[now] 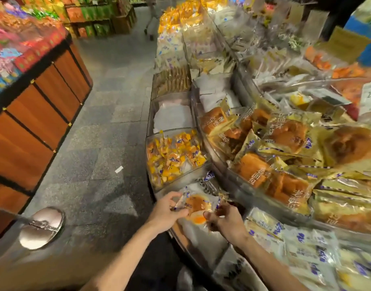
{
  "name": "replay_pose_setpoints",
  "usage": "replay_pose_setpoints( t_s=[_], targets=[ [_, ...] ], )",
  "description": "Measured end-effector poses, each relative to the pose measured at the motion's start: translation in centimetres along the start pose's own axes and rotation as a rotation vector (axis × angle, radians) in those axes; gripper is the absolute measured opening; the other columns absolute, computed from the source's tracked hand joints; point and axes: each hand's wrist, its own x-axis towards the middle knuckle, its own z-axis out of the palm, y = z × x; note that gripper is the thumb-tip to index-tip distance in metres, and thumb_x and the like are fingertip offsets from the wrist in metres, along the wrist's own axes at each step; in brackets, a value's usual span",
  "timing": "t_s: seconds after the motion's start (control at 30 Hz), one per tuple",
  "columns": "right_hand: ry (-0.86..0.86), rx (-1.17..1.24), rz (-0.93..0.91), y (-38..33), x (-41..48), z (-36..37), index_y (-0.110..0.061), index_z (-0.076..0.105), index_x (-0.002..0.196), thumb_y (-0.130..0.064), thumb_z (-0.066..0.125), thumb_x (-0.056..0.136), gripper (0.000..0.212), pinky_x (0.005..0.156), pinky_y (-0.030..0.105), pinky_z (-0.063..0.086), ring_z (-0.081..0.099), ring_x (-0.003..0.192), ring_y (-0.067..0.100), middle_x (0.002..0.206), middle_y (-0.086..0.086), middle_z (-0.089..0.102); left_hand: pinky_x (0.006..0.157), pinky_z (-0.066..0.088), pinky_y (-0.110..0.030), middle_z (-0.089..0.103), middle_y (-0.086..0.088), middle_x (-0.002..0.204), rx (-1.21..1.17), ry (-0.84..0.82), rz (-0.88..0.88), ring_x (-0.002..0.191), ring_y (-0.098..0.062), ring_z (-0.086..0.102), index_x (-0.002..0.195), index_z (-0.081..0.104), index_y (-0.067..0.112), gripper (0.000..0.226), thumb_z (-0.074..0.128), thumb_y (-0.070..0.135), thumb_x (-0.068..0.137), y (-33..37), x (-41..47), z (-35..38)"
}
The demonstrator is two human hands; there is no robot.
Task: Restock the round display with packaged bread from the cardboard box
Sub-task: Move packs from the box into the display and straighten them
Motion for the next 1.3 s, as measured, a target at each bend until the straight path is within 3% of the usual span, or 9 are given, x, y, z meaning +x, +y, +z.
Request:
replay_pose_setpoints(
  t_s=[0.1, 0.2, 0.3, 0.4, 0.5, 0.67, 0.87, 1.03, 1.3],
  targets=[
    [0.09, 0.003, 0.102, 0.9, 1.6, 1.5, -0.006, 0.046, 0.073, 0.014, 0.062, 0.089, 0.03, 0.046, 0.034, 0.049, 0.056, 0.051, 0.021, 0.069, 0.018, 0.051, 0.097, 0.046, -0.033, 0.055, 0.008, 0.123, 0.052, -0.155, -0.015, 0.116, -0.01, 0.054, 0.129, 0.048, 0.045, 0.055, 0.077, 0.035, 0.084, -0.8, 3.4, -0.6],
    [0.127, 0.019, 0.101, -0.3, 4.6, 2.9, -0.004, 0.054, 0.072, 0.0, 0.07, 0.089, 0.024, 0.057, 0.052, 0.055, 0.058, 0.052, 0.023, 0.062, 0.014, 0.063, 0.09, 0.044, -0.027, 0.051, 0.008, 0.126, 0.026, -0.255, 0.059, 0.117, -0.006, 0.051, 0.132, 0.046, 0.047, 0.059, 0.078, 0.034, 0.084, 0.4, 7.4, -2.9],
    [0.171, 0.078, 0.01, -4.7, 8.5, 4.5, 0.002, 0.058, 0.086, -0.005, 0.076, 0.084, 0.018, 0.064, 0.048, 0.059, 0.062, 0.058, 0.021, 0.067, 0.011, 0.066, 0.075, 0.044, -0.014, 0.061, 0.005, 0.111, 0.025, -0.134, 0.18, 0.099, -0.002, 0.059, 0.129, 0.051, 0.038, 0.056, 0.08, 0.026, 0.083, 3.0, 12.9, -6.9],
    [0.221, 0.087, -0.127, -9.6, 13.6, 6.6, -0.023, 0.05, 0.103, -0.01, 0.082, 0.076, 0.044, 0.064, 0.041, 0.059, 0.067, 0.063, 0.018, 0.08, 0.007, 0.067, 0.071, 0.052, -0.028, 0.066, 0.0, 0.098, -0.034, 0.009, 0.221, 0.087, -0.018, 0.066, 0.111, 0.058, 0.035, 0.046, 0.082, 0.012, 0.079, 6.1, 19.0, -11.3],
    [0.254, -0.14, -0.279, -14.0, 18.0, 8.4, -0.025, 0.045, 0.116, -0.019, 0.077, 0.079, 0.049, 0.077, 0.044, 0.057, 0.07, 0.084, 0.024, 0.093, 0.004, 0.069, 0.077, 0.055, -0.031, 0.069, 0.001, 0.103, -0.022, 0.062, 0.258, 0.093, -0.019, 0.067, 0.1, 0.065, 0.033, 0.035, 0.08, 0.008, 0.08, 8.6, 24.5, -14.8],
    [0.307, -0.452, -0.481, -20.1, 22.2, 8.4, -0.015, 0.069, 0.105, -0.017, 0.065, 0.088, 0.018, 0.084, 0.042, 0.055, 0.07, 0.093, 0.024, 0.099, 0.003, 0.075, 0.058, 0.053, -0.014, 0.068, -0.004, 0.1, -0.179, 0.093, 0.323, 0.085, -0.01, 0.065, 0.101, 0.067, 0.022, 0.031, 0.075, -0.002, 0.083, 13.0, 30.7, -17.3],
    [0.421, -0.947, -0.582, -29.6, 27.0, -1.0, -0.004, 0.067, 0.102, -0.027, 0.047, 0.099, 0.03, 0.074, 0.042, 0.047, 0.062, 0.093, 0.043, 0.097, 0.022, 0.069, 0.081, 0.059, -0.038, 0.069, -0.006, 0.105, -0.278, 0.094, 0.5, 0.095, -0.023, 0.069, 0.109, 0.064, 0.029, 0.035, 0.076, 0.007, 0.084, 22.4, 37.8, -15.1],
    [0.425, -1.119, -0.278, -31.0, 31.9, -8.2, -0.008, 0.069, 0.112, -0.011, 0.044, 0.097, 0.029, 0.067, 0.035, 0.045, 0.065, 0.088, 0.035, 0.099, 0.016, 0.069, 0.068, 0.048, -0.024, 0.063, -0.008, 0.097, -0.224, -0.057, 0.595, 0.076, -0.013, 0.057, 0.107, 0.063, 0.025, 0.044, 0.075, -0.006, 0.078, 27.8, 42.2, -9.5],
    [0.083, -1.408, 0.009, -27.7, 35.2, -12.4, -0.005, 0.052, 0.135, -0.001, 0.038, 0.1, 0.038, 0.096, 0.033, 0.046, 0.057, 0.119, 0.029, 0.134, 0.014, 0.058, 0.081, 0.044, -0.019, 0.067, 0.001, 0.112, 0.02, -0.159, 0.575, 0.101, -0.012, 0.06, 0.121, 0.068, 0.023, 0.054, 0.084, 0.003, 0.073, 29.3, 47.1, -0.9]
  ],
)
